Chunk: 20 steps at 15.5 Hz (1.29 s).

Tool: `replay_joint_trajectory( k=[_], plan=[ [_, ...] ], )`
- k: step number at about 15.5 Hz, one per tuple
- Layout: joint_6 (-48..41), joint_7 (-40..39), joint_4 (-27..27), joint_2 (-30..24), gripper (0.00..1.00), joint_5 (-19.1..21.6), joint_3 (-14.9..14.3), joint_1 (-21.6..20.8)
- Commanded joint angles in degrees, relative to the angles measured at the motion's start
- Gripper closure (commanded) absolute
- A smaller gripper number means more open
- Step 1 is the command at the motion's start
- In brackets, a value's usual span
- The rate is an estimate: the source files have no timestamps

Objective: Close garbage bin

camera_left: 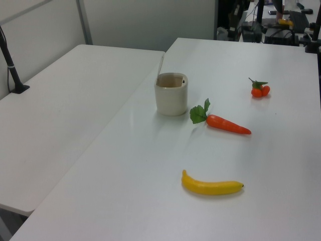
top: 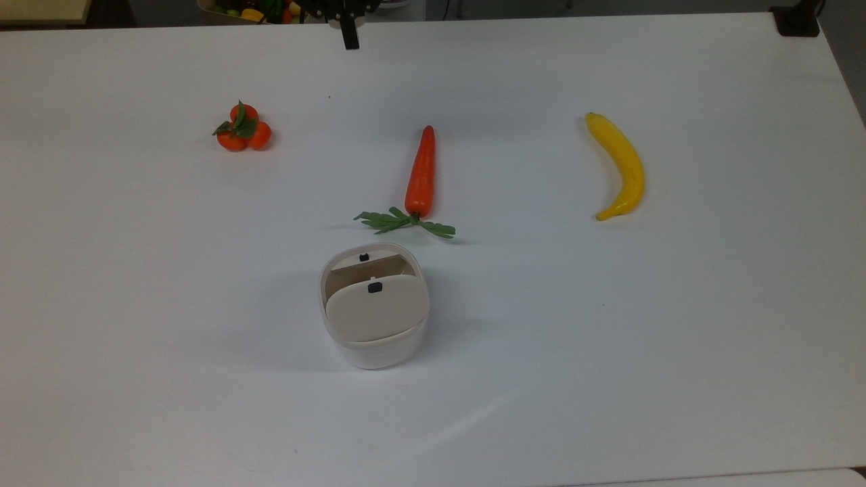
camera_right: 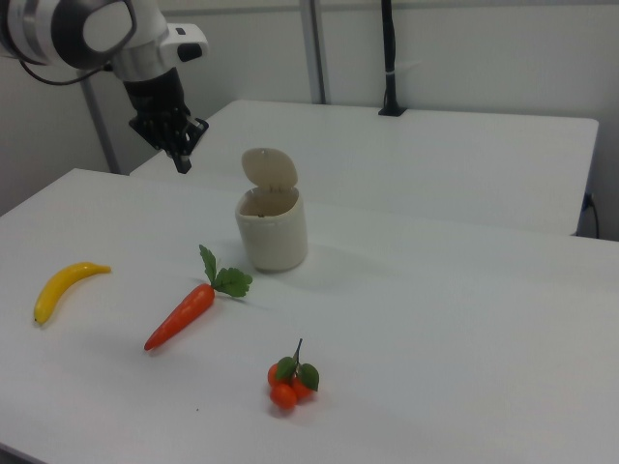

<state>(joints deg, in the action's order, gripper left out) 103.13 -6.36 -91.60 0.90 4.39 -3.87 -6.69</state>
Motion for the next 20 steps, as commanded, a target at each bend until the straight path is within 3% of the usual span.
replay_joint_trajectory(
  k=[1, 6, 11, 20],
  plan=[
    [4.3, -0.5, 2.1, 2.3, 1.00, 1.3, 0.1, 0.3],
    [13.7, 3.0, 4.0, 5.9, 1.00, 3.0, 0.0, 0.3],
    [21.2, 6.9, 9.6, 12.4, 1.00, 3.0, 0.1, 0.4],
    [41.0, 7.7, 9.9, 19.4, 1.00, 3.3, 1.1, 0.0]
  ],
)
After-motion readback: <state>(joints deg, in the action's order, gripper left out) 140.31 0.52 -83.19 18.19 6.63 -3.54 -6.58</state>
